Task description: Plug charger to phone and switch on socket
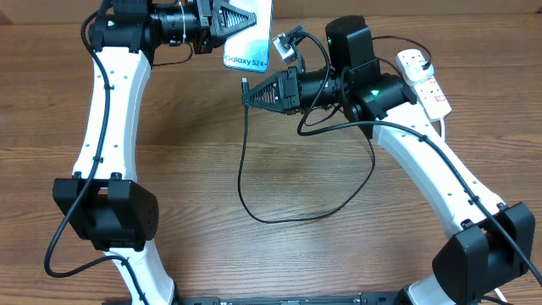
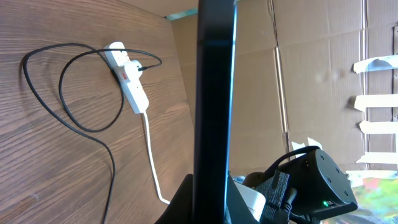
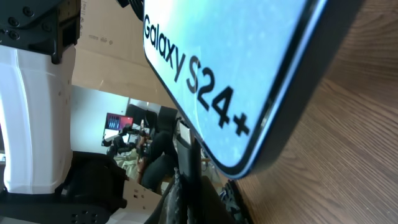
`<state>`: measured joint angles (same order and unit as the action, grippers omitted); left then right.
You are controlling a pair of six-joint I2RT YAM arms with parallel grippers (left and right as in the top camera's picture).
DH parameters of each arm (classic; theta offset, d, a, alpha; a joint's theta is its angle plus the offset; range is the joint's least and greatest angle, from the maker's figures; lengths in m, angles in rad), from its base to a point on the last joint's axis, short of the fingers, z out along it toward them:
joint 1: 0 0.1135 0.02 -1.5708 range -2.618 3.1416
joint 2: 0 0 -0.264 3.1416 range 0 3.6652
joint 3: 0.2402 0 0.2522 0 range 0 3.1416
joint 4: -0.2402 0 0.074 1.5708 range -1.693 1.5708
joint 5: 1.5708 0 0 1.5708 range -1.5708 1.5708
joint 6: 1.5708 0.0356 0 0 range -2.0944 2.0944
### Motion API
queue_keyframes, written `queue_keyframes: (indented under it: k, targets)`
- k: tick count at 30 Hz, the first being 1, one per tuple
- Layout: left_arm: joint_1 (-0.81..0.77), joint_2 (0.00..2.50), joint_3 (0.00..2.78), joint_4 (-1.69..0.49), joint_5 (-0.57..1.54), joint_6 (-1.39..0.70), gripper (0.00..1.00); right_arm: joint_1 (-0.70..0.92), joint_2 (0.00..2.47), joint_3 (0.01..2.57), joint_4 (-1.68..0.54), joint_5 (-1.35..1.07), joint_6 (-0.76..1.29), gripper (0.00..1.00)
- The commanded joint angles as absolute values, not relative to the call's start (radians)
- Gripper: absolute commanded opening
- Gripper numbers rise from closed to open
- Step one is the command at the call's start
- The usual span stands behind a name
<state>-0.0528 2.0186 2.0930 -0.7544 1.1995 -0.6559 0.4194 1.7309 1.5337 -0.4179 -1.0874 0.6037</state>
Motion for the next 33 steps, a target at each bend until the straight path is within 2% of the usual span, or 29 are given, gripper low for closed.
queue_keyframes:
  k: [1,33]
  targets:
    - [-0.055,2.024,2.097,-0.747,1.224,-0.666,0.04,0.417,1.723,1.554,-0.400,-1.084,0.616,0.04]
    - [-0.055,2.024,2.097,-0.748,1.230,-0.666,0.04,0.417,1.723,1.554,-0.349,-1.015,0.681,0.04]
